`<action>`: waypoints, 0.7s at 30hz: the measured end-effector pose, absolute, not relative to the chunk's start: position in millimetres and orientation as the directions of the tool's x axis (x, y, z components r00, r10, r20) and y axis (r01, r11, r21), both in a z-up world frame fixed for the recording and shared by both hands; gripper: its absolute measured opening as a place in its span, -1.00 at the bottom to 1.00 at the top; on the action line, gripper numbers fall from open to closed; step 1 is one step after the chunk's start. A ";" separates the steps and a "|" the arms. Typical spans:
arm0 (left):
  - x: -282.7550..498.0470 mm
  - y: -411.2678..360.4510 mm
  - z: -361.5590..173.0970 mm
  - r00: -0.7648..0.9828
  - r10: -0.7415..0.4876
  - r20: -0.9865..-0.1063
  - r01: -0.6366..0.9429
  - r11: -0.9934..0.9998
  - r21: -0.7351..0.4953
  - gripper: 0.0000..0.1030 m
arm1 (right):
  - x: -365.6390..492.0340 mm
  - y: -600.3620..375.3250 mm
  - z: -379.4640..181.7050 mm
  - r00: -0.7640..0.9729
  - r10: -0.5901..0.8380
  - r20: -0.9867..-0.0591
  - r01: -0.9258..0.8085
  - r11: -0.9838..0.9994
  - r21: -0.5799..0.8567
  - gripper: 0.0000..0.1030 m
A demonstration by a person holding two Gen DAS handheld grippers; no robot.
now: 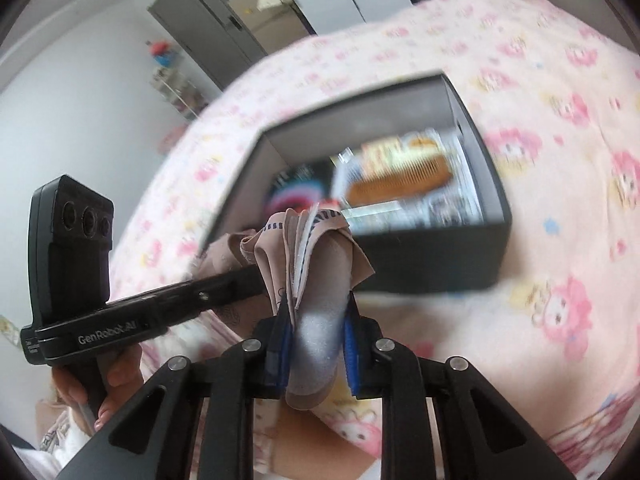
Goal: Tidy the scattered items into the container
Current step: 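Lower the socks into the box and open the left gripper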
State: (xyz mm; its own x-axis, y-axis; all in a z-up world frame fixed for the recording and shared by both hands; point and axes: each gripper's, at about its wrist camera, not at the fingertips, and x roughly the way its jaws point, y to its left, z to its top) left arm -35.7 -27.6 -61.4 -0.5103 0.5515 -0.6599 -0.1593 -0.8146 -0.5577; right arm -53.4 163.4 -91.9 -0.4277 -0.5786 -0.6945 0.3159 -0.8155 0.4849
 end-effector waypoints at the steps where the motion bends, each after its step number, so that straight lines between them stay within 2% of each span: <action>1: -43.8 -30.5 -54.9 -0.525 0.548 -0.651 -0.167 -0.816 -0.553 -0.86 | -59.0 161.7 -85.3 -0.430 -0.587 -0.686 0.329 -0.809 0.487 -0.65; 8: -106.8 -56.1 -44.4 -0.581 0.482 -0.655 -0.104 -0.843 -0.528 -0.86 | -131.1 142.3 -55.3 -0.431 -0.569 -0.701 0.367 -0.820 0.440 -0.65; 14: -182.9 -68.0 -90.5 -0.483 0.364 -0.796 0.029 -0.902 -0.430 -0.84 | -201.7 122.8 -85.6 -0.347 -0.495 -0.797 0.357 -0.855 0.376 -0.64; 17: -199.0 -75.3 -113.0 -0.442 0.314 -0.840 0.084 -0.918 -0.388 -0.56 | -227.4 117.8 -121.2 -0.271 -0.455 -0.848 0.317 -0.874 0.368 -0.55; 19: -200.1 -82.0 -125.4 -0.430 0.301 -0.851 0.112 -0.918 -0.381 -0.27 | -234.1 120.5 -143.2 -0.230 -0.436 -0.870 0.282 -0.885 0.369 -0.48; 21: -196.7 -89.9 -130.0 -0.426 0.312 -0.849 0.143 -0.904 -0.404 -0.25 | -236.8 122.7 -159.3 -0.192 -0.413 -0.890 0.256 -0.897 0.361 -0.35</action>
